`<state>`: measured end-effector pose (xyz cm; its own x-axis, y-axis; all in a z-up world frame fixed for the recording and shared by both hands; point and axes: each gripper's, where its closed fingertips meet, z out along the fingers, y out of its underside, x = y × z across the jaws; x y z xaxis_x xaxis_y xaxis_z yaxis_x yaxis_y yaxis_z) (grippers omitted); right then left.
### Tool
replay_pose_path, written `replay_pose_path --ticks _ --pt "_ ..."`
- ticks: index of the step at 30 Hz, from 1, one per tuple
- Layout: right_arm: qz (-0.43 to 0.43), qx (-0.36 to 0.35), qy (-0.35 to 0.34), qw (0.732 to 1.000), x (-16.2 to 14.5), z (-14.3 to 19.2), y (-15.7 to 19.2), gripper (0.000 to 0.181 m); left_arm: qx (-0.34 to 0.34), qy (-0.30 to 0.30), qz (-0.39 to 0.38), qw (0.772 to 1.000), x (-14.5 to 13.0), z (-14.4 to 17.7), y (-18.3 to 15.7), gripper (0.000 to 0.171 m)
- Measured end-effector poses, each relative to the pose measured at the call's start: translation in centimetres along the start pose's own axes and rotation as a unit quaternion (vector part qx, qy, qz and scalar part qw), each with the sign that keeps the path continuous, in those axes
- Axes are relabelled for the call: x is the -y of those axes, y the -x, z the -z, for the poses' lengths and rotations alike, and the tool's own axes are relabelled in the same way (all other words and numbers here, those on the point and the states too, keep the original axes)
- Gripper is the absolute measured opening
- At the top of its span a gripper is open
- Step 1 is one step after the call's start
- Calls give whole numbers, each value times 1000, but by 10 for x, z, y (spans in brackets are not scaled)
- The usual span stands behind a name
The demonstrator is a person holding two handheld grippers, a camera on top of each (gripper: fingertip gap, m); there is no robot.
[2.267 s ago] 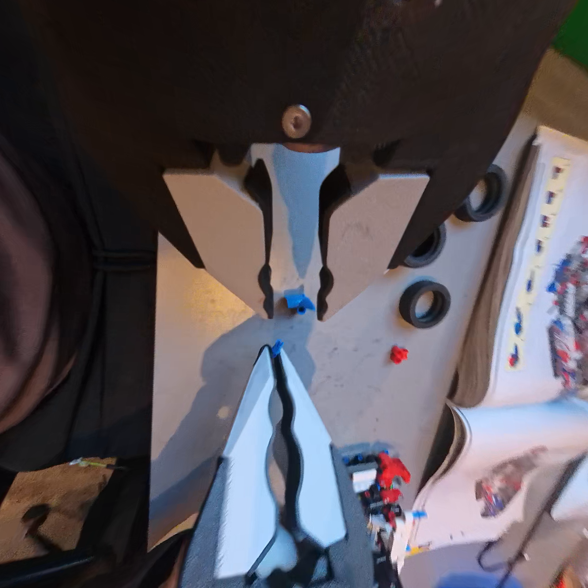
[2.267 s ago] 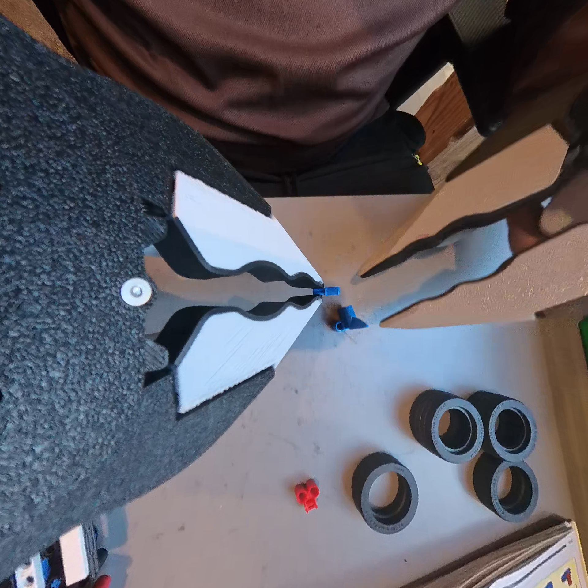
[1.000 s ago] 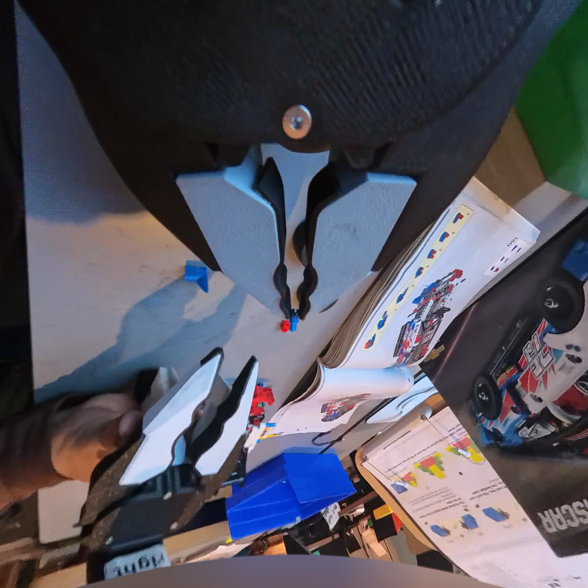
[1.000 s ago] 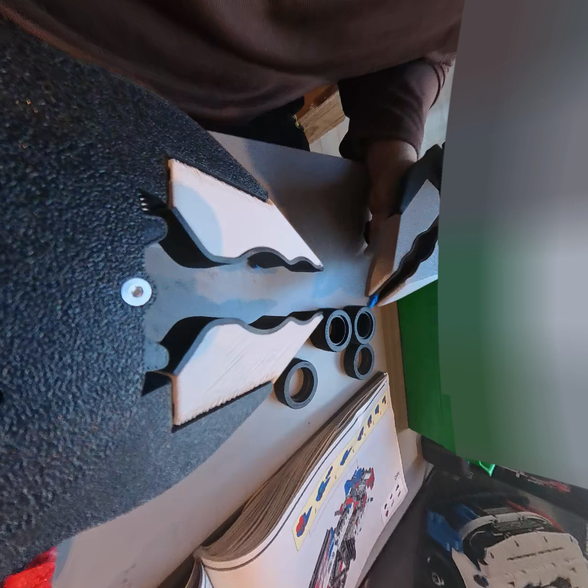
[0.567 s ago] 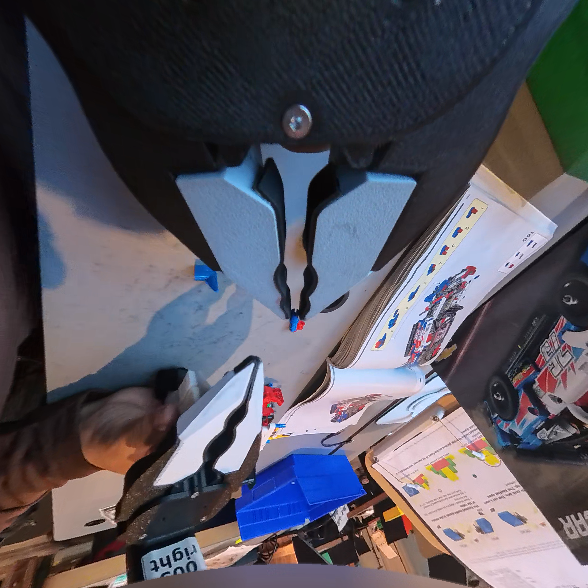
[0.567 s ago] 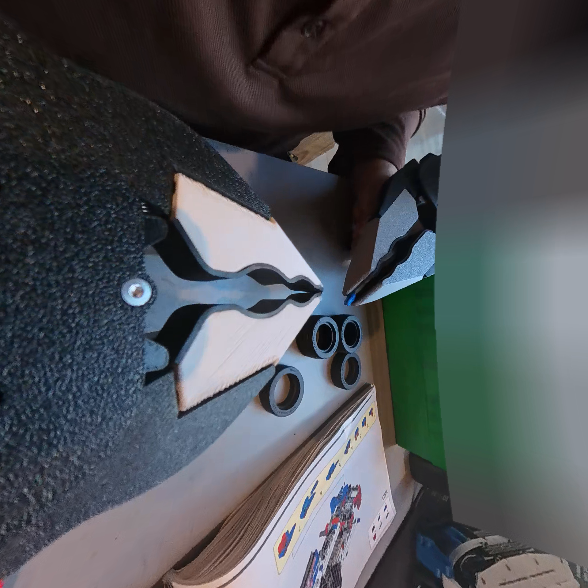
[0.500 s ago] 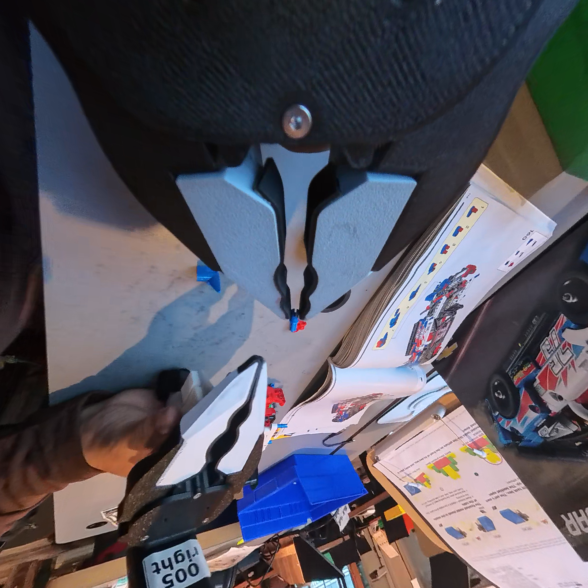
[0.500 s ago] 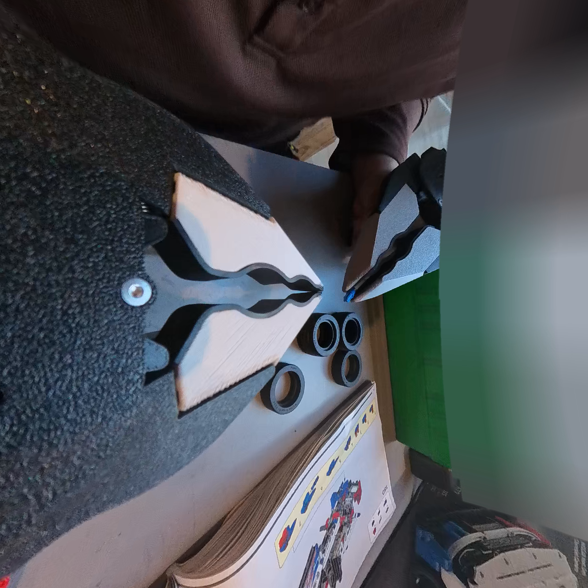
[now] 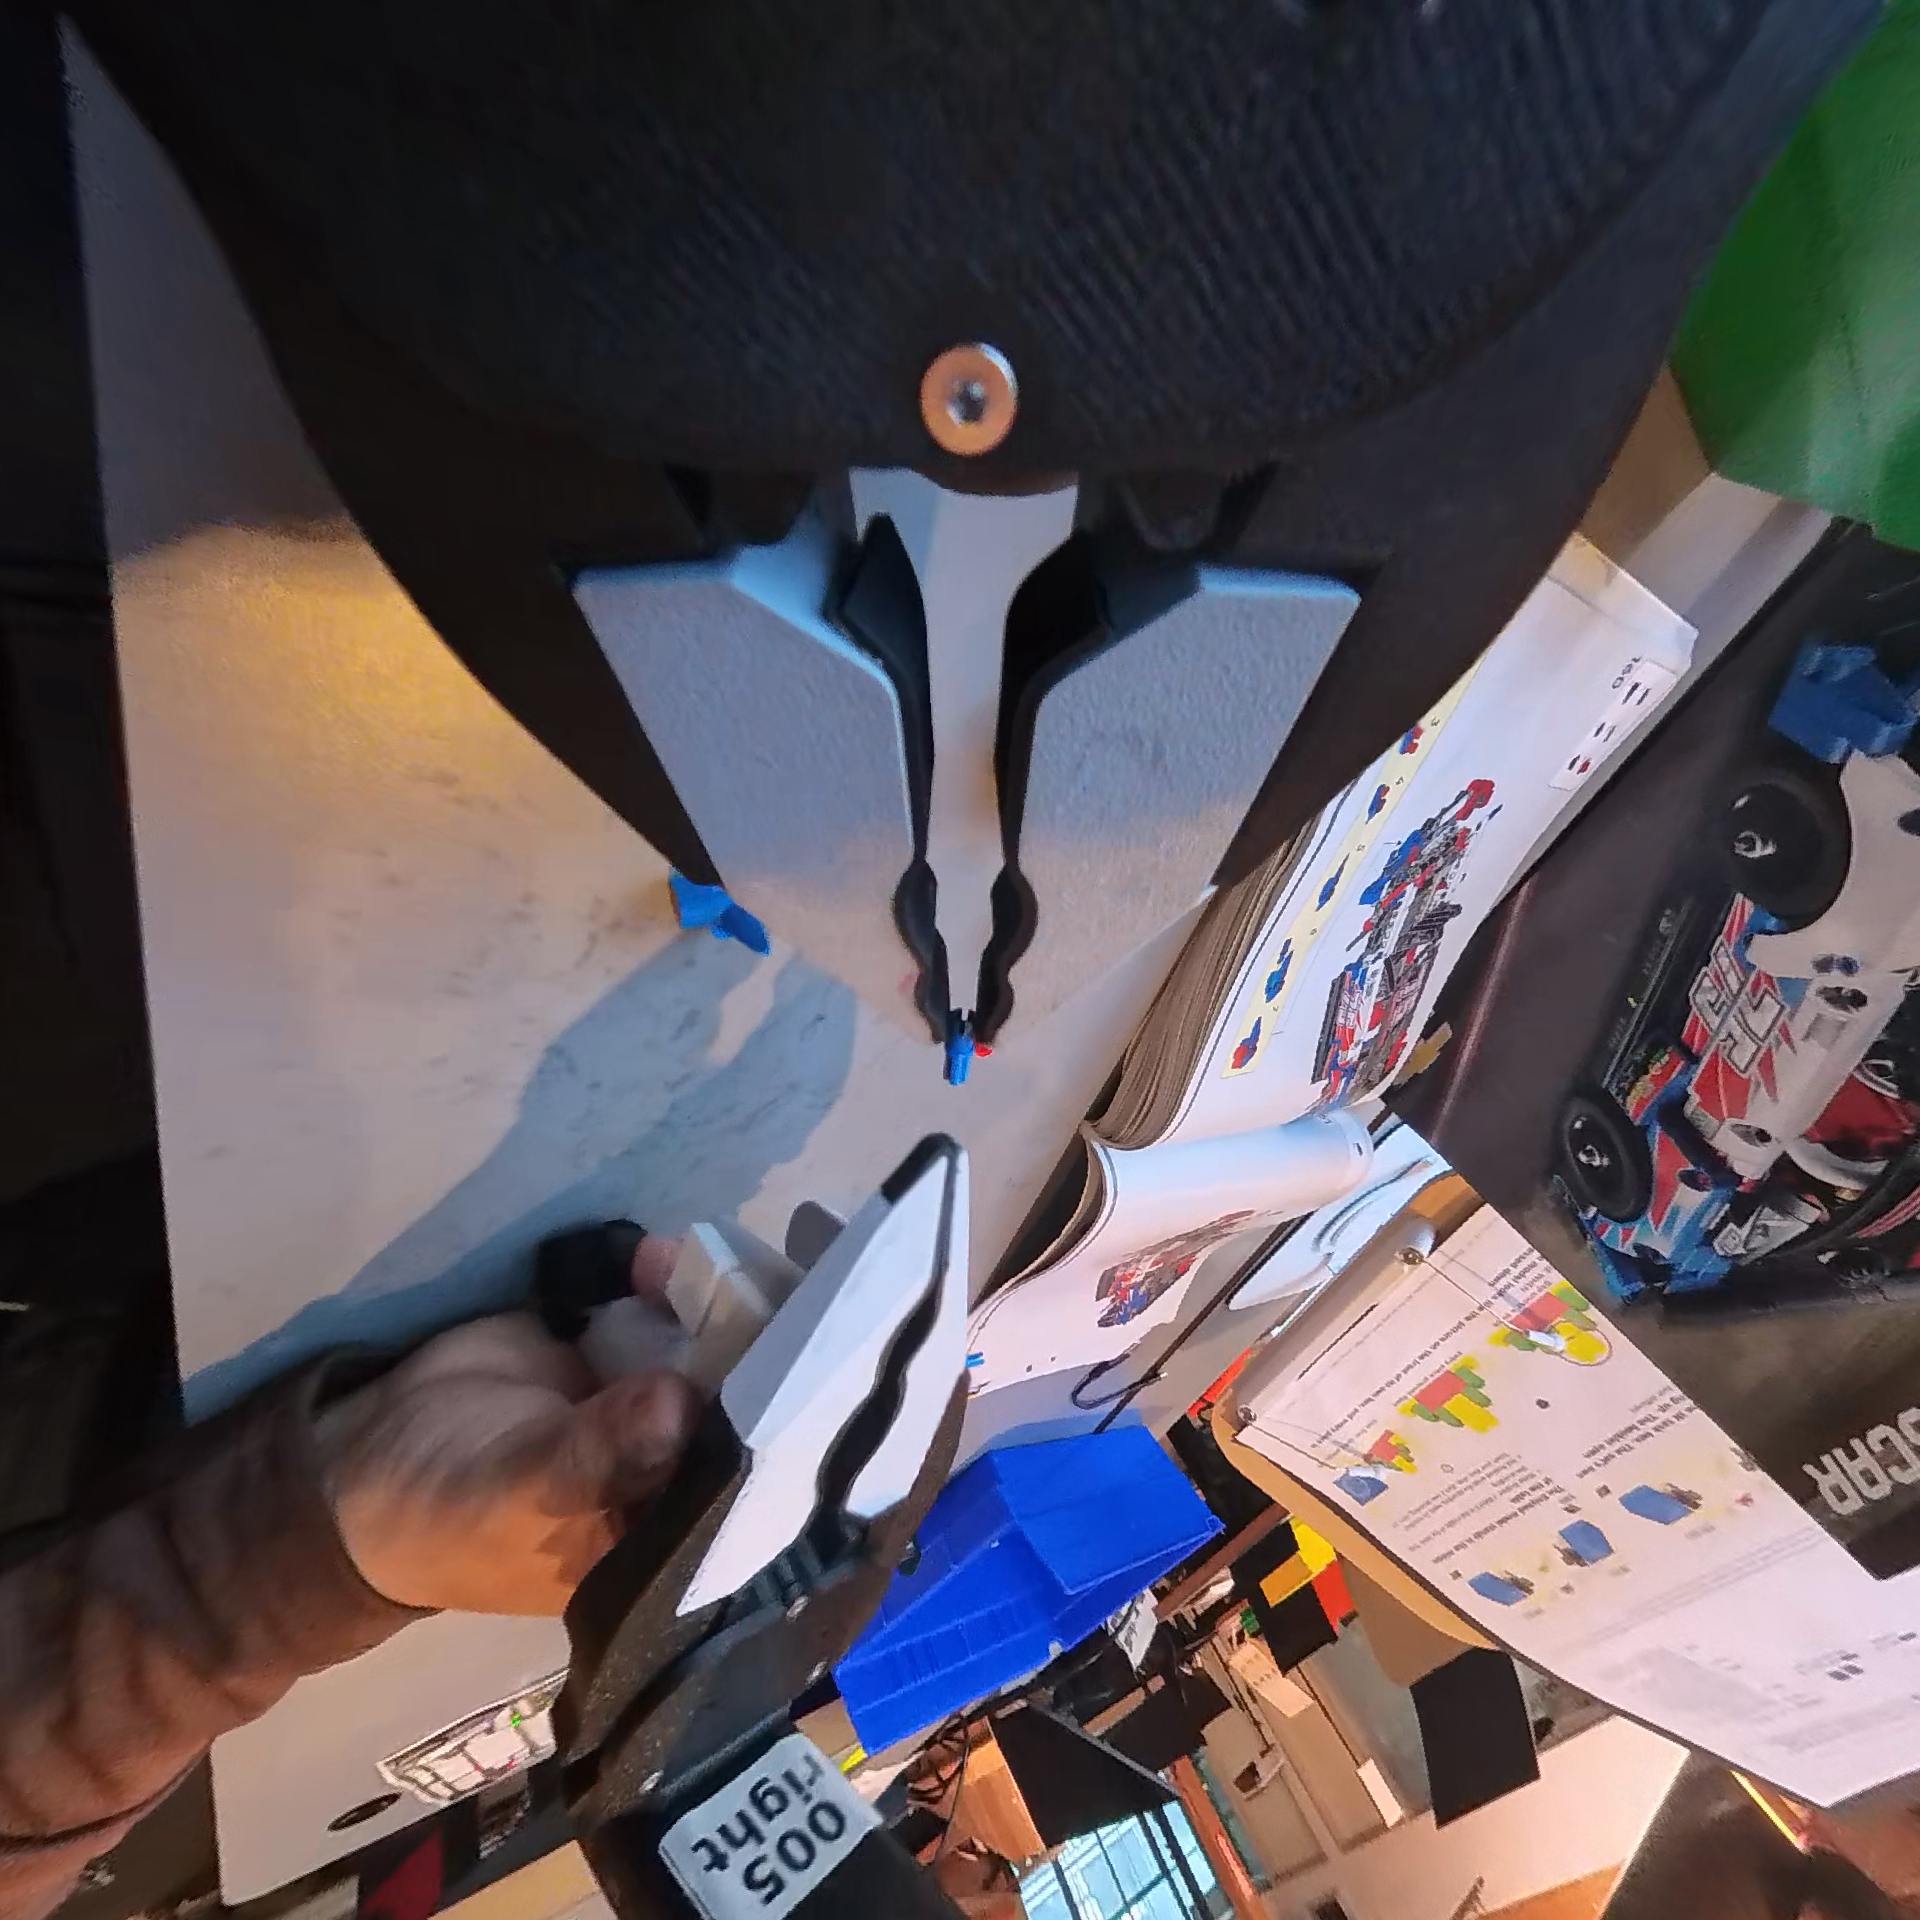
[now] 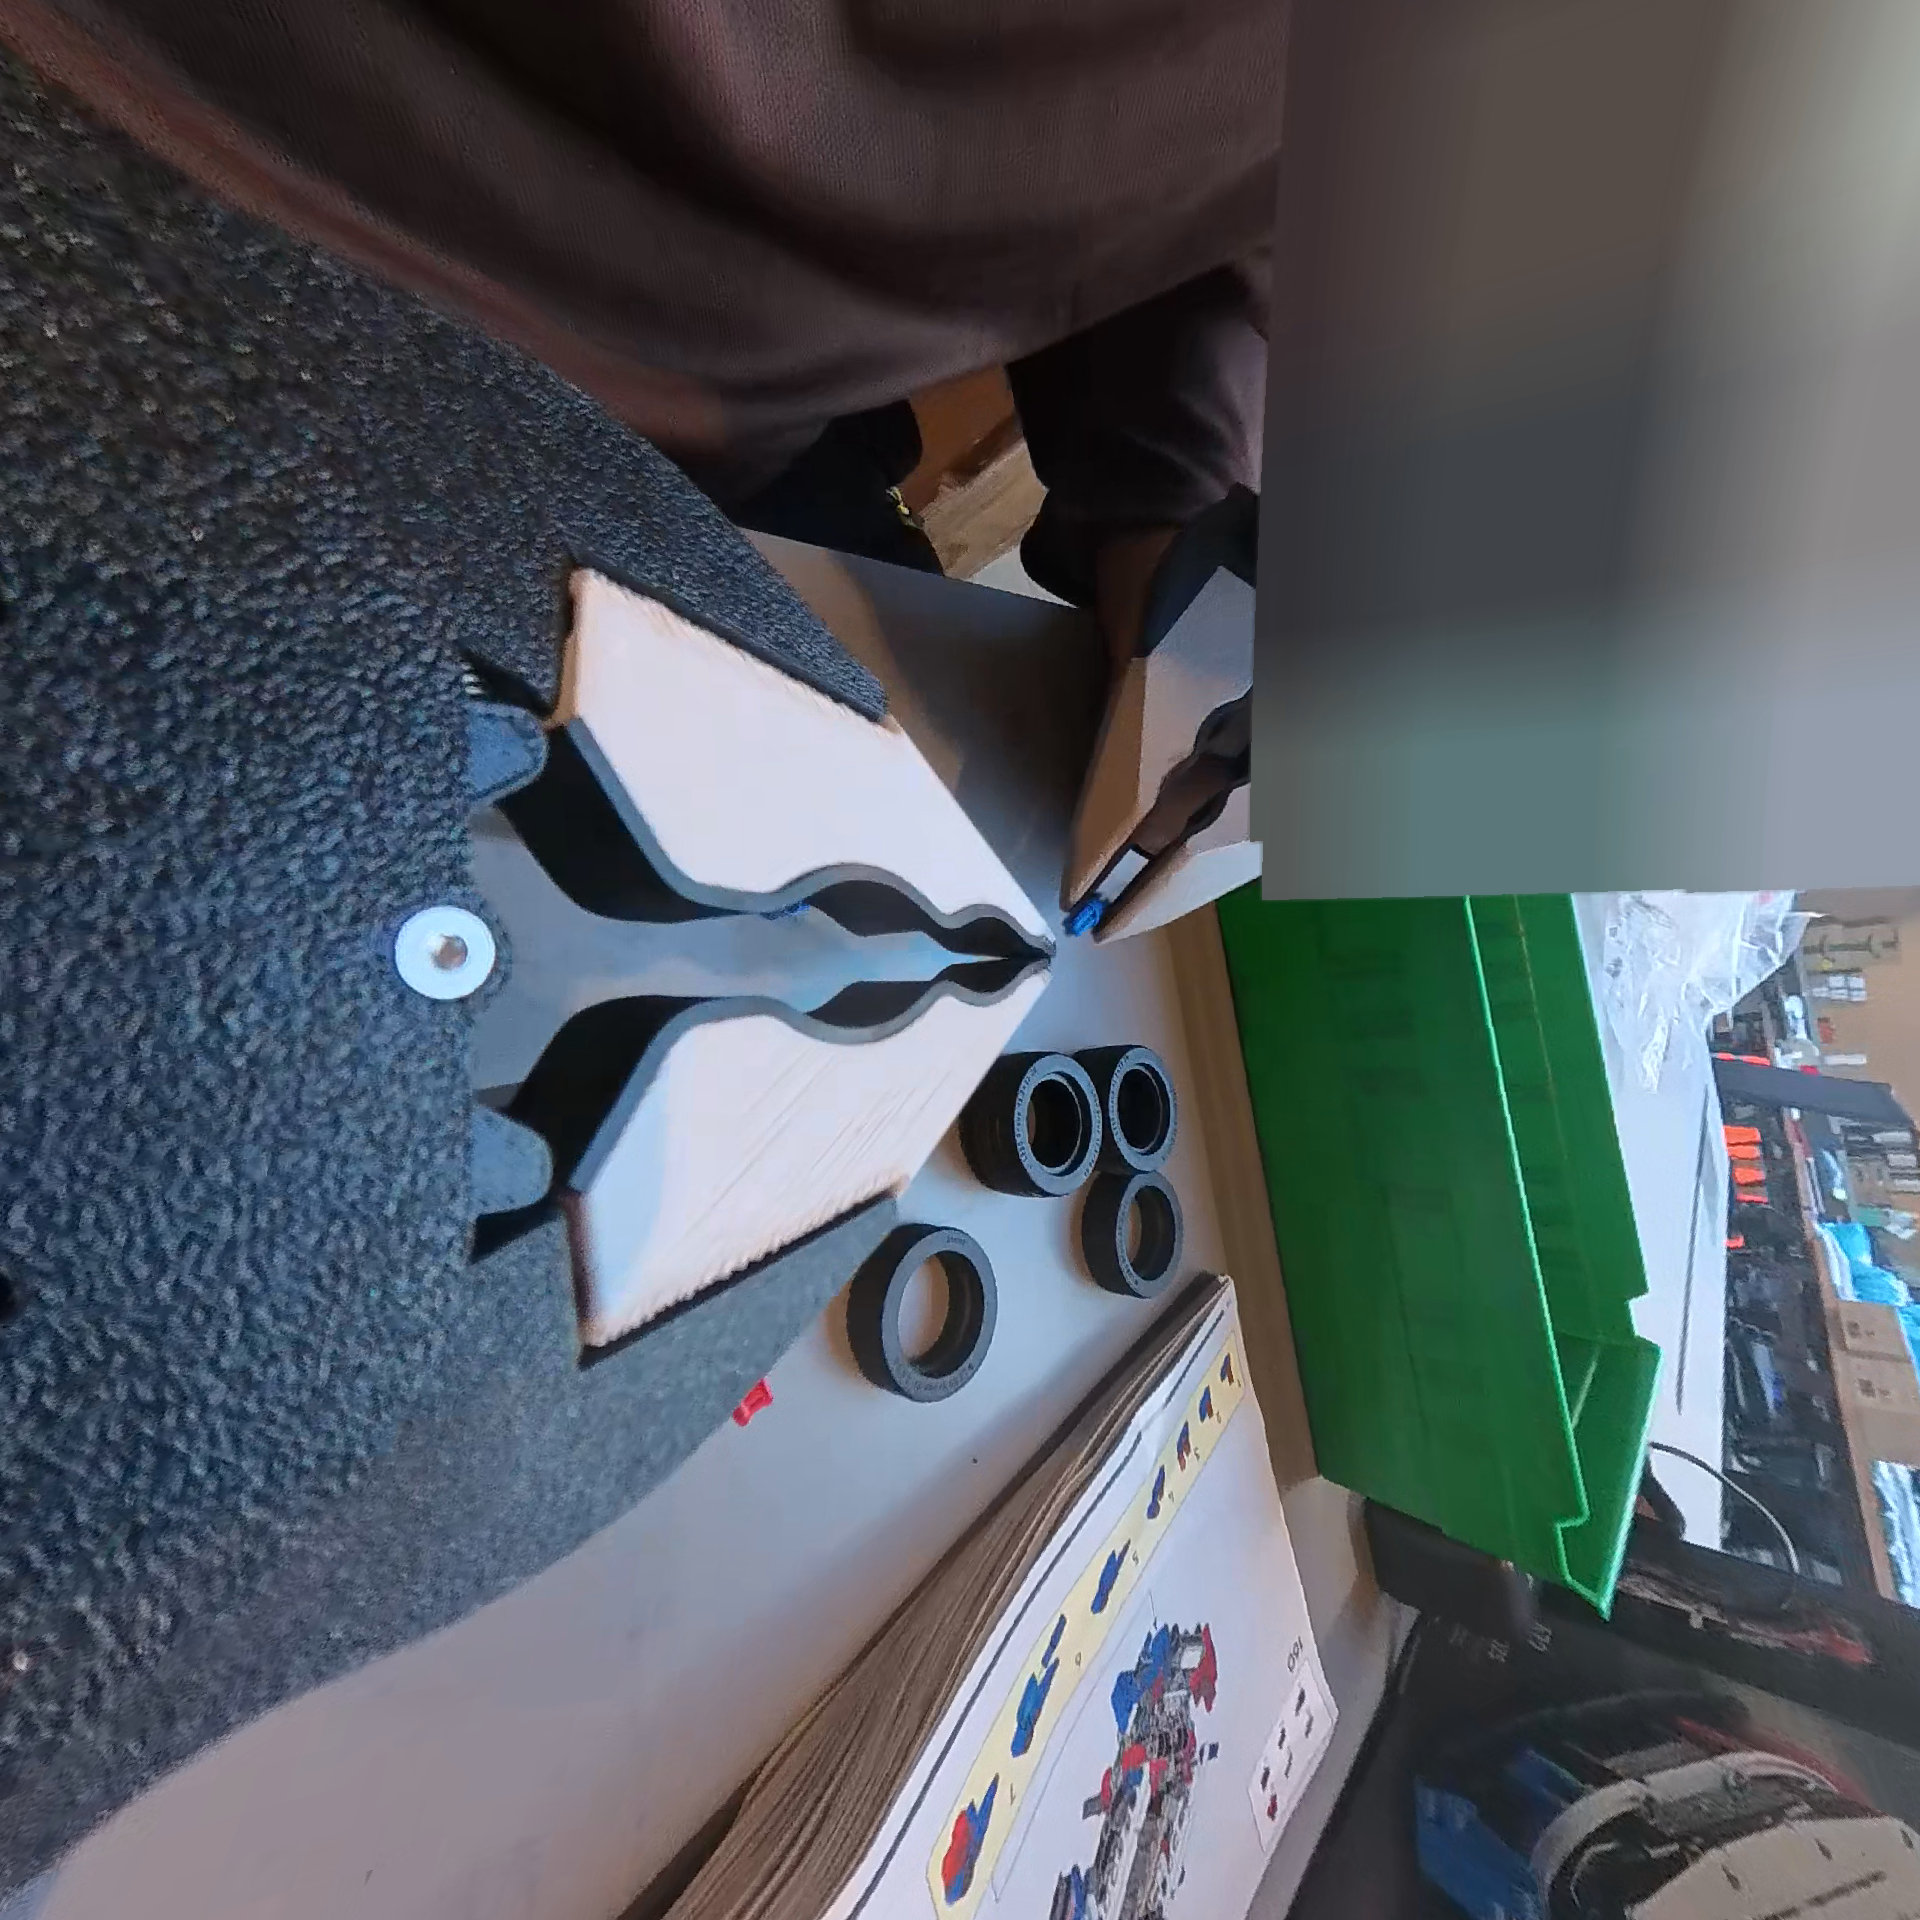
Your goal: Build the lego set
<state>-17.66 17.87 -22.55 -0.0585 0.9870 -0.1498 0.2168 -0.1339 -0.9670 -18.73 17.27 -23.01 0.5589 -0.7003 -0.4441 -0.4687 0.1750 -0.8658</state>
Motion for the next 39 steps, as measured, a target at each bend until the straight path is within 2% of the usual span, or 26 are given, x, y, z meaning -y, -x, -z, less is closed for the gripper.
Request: replay_pose_path --ticks 6,14,28,39 --pt "-10 9 6 1000 -1 -3 -2 0 4 -3 13 1000 -2 2 5 2" --pt "-7 41 29 999 -7 -7 12 0 -17 -4 -3 1000 -1 0 -6 2" --pt "-48 41 22 998 -7 -1 8 7 -28 6 -29 999 -2 -5 -15 3" --pt "-34 47 35 998 -11 -3 14 4 -27 1 -30 999 0 -4 -15 2"
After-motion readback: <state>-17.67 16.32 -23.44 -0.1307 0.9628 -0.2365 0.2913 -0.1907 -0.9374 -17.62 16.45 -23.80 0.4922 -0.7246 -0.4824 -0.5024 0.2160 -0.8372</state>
